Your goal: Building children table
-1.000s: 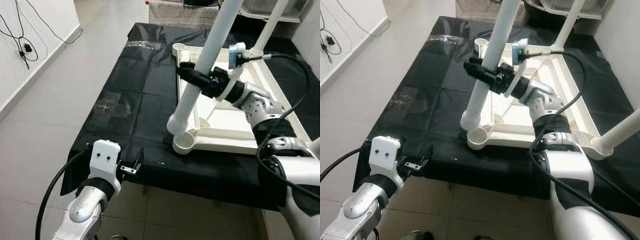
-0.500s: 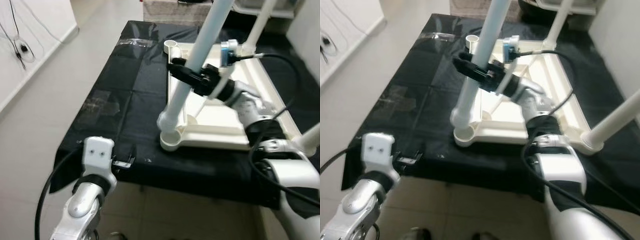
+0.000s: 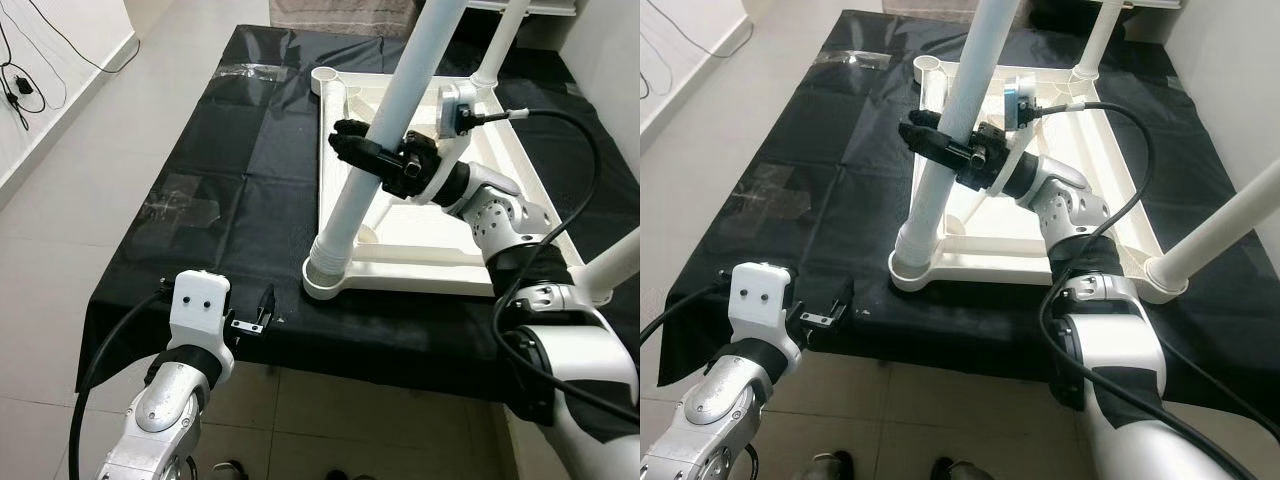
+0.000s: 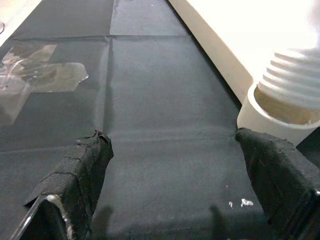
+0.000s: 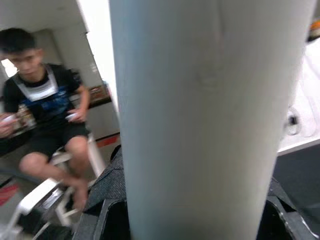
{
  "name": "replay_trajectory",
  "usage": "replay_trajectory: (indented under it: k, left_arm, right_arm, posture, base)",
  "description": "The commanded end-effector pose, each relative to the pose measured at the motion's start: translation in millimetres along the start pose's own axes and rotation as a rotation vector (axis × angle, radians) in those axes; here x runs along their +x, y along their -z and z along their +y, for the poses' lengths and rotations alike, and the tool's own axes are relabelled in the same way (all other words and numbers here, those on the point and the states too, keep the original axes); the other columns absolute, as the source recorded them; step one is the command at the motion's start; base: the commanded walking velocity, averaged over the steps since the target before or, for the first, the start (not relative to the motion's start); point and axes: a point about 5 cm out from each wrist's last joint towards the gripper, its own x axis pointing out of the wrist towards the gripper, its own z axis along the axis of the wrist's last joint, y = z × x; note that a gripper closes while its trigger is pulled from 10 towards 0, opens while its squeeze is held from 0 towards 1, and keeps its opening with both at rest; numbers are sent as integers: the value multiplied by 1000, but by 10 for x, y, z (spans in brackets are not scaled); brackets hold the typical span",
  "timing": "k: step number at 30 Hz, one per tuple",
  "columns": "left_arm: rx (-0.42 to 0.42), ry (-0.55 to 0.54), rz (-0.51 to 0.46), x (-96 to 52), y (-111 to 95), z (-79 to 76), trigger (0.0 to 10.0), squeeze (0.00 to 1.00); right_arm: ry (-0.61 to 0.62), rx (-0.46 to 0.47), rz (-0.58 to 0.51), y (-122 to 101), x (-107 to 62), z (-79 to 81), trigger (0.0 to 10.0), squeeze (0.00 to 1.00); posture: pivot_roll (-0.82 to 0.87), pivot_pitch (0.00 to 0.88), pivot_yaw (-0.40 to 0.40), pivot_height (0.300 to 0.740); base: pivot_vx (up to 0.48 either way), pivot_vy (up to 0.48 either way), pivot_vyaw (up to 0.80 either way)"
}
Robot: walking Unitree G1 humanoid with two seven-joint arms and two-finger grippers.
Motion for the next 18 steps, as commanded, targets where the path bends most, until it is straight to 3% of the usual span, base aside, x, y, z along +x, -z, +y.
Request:
replay_trajectory:
  k: [1, 10, 18]
  left_arm:
    - [2, -7, 36, -27, 63, 3, 10000, 0]
    - [1, -4, 36, -32, 63, 0, 10000, 0]
    - [3, -1, 31, -40, 56, -7, 10000, 0]
  right_arm:
    - [-47, 12, 18, 47, -7, 42, 10000, 0]
    - [-45, -3, 70, 127, -18, 58, 10000, 0]
    - [74, -85, 175, 294, 7, -33, 10000, 0]
  posture:
    - [127, 233, -83, 740]
    - [125, 229, -82, 740]
    - [126, 222, -85, 740]
  base:
    - [0, 0, 0]
    - [0, 0, 0]
    - [0, 0, 0]
